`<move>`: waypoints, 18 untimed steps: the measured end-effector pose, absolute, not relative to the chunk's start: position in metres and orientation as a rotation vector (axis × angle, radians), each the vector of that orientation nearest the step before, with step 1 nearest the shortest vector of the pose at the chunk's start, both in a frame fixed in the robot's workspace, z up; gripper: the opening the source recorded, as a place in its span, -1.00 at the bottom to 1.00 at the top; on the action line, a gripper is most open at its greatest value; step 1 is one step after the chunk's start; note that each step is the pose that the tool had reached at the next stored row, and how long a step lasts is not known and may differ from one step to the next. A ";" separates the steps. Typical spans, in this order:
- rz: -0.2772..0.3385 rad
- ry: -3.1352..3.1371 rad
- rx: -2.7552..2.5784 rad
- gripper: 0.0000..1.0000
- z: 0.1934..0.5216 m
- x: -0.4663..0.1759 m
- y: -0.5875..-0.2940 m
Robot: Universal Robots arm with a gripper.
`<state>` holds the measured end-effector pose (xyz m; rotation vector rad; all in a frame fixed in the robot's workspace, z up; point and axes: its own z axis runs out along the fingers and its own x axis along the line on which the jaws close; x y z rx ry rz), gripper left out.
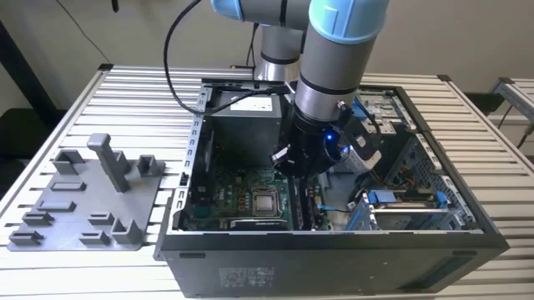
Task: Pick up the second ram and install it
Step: 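Press down the second ram until it locks into place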
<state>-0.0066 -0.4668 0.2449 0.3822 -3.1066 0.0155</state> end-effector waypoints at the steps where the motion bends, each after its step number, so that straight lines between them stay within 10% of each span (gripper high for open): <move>1: 0.016 -3.103 0.413 -0.79 0.245 -0.007 -0.467; 18: 0.018 -3.004 0.885 -0.79 0.245 -0.007 -0.467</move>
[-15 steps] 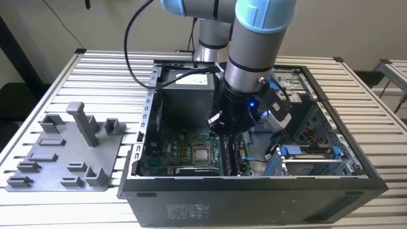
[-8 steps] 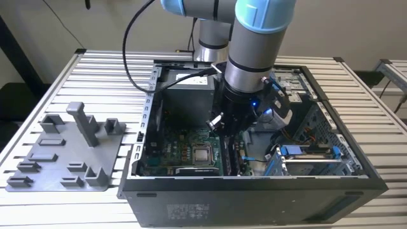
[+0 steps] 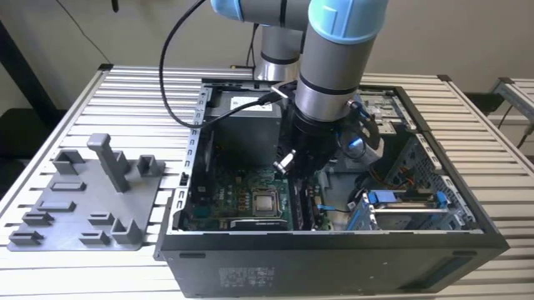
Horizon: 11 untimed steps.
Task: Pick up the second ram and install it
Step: 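Press down the second ram until it locks into place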
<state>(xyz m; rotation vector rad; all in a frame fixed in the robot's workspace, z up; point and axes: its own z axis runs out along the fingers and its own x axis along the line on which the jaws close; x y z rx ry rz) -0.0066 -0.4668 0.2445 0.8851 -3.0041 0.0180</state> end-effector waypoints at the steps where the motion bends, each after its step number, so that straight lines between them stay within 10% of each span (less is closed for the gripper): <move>1: 0.018 -2.996 0.912 -0.79 0.244 -0.007 -0.467; 11: 0.015 -2.905 1.176 -0.79 0.243 -0.007 -0.467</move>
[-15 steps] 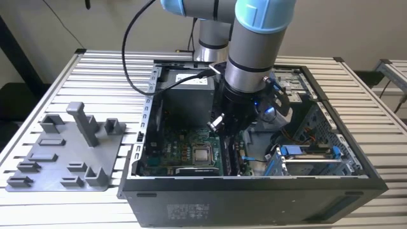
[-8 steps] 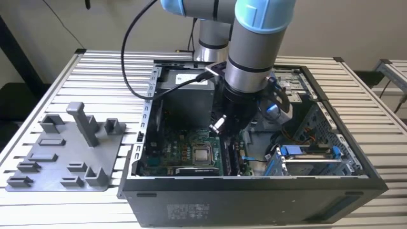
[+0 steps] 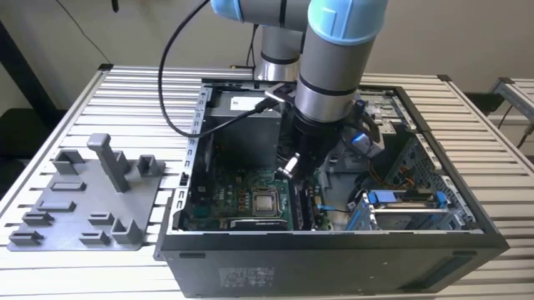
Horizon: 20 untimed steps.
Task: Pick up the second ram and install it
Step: 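Press down the second ram until it locks into place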
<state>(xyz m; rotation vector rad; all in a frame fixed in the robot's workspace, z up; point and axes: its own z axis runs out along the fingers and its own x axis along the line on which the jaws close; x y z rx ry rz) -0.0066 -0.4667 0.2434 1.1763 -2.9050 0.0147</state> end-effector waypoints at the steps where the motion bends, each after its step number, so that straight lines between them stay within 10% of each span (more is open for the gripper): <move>1: 0.013 -2.895 1.202 -0.79 0.243 -0.007 -0.467; 20: -0.026 -2.663 1.672 -0.79 0.238 -0.007 -0.467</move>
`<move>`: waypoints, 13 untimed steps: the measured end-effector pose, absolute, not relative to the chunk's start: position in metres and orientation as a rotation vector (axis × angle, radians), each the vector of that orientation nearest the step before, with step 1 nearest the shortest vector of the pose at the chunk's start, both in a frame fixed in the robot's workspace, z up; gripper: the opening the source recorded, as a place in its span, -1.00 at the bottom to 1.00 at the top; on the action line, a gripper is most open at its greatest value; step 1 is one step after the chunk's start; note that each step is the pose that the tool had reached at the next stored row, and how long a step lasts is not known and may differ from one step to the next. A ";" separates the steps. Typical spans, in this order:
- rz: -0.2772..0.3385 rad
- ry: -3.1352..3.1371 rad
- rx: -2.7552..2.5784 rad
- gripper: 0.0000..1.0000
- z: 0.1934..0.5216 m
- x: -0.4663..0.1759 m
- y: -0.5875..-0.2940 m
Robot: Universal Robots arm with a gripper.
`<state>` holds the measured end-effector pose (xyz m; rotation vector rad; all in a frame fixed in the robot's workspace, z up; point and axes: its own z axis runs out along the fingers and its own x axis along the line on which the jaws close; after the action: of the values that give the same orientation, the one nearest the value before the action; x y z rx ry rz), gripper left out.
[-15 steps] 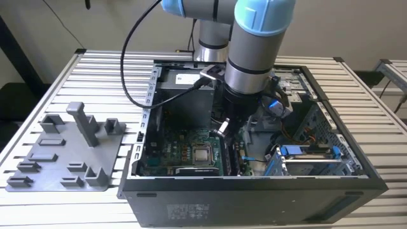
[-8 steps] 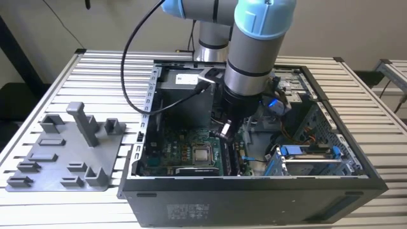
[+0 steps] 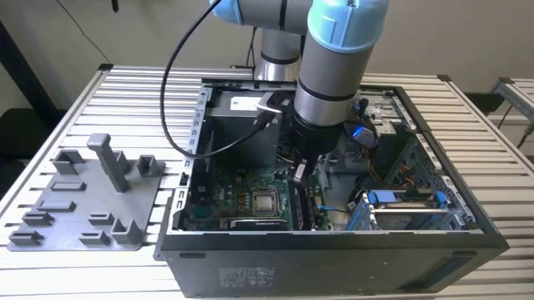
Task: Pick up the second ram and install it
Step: 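Press down the second ram until it locks into place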
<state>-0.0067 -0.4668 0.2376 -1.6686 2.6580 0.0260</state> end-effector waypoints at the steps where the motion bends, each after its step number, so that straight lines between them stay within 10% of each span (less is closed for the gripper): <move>1: 0.026 2.643 -1.693 -0.79 0.238 -0.007 -0.467; 13: 0.027 2.447 -1.968 -0.79 0.236 -0.007 -0.467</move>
<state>-0.0067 -0.4668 0.2362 -1.9678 2.4469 0.0267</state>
